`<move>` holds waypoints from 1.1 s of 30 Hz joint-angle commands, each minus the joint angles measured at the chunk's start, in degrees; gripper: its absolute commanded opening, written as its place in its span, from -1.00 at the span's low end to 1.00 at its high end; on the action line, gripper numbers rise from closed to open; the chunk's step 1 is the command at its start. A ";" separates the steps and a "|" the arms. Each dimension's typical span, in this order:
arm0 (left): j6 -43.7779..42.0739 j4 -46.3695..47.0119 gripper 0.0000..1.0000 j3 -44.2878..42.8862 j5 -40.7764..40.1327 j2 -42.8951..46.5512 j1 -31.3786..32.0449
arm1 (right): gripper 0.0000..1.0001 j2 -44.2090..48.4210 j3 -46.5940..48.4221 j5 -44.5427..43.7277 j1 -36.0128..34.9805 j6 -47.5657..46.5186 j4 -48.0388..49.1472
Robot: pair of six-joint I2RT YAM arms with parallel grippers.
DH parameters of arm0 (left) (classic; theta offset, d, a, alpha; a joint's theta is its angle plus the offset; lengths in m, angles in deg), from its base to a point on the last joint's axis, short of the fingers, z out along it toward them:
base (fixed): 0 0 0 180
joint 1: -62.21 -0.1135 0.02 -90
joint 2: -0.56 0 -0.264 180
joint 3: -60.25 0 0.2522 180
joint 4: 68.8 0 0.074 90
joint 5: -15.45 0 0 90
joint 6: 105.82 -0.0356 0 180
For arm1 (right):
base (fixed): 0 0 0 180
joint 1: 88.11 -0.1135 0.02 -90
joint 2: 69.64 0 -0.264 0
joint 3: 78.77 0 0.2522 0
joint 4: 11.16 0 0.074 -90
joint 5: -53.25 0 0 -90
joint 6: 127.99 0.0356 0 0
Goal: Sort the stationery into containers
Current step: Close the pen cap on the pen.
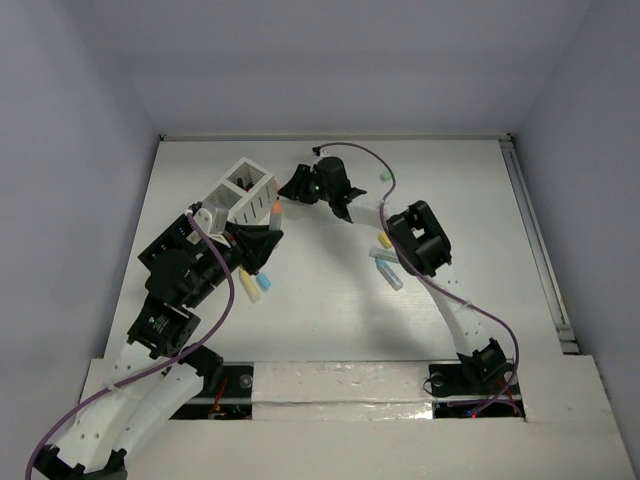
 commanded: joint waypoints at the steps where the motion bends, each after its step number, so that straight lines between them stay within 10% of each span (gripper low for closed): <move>1: 0.06 3.84 -1.00 0.18 0.62 -0.13 -0.40 | 0.20 3.71 0.20 -3.32 -0.65 -4.77 -1.25; 10: 0.14 4.01 -1.00 0.10 0.45 -0.74 -0.93 | 0.38 -9.03 26.66 -1.74 -0.65 -5.92 -21.27; 33: 2.43 6.65 -1.00 1.32 3.44 2.59 -0.93 | 0.12 -15.81 30.46 -2.88 -1.18 3.66 -28.07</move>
